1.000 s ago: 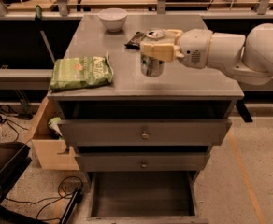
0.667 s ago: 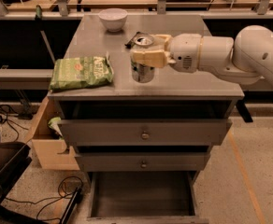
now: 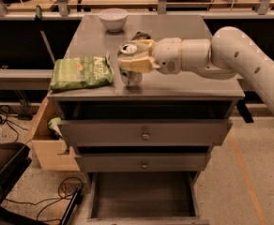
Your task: Move 7up can near green jalapeno chip bag
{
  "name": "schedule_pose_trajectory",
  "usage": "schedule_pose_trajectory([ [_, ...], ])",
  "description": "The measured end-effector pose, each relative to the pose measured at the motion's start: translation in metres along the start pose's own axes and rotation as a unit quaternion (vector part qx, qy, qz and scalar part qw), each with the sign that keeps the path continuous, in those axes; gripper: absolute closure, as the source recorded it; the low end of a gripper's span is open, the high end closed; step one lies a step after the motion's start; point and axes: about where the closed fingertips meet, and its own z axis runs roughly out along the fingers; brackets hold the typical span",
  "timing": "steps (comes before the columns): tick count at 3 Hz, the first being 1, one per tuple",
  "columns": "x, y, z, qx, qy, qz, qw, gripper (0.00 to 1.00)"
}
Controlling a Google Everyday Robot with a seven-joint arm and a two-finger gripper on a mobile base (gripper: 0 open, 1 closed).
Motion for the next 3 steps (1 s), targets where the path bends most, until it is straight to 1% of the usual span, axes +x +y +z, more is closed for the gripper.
schedule_pose_trajectory([
  [1, -0.0012, 0.0011, 0.0028, -0.002, -0.001, 0.000, 1.0000, 0.82],
  [3, -0.0025, 0.0035, 0.0077, -0.007, -0.001, -0.001, 1.0000, 0.35],
])
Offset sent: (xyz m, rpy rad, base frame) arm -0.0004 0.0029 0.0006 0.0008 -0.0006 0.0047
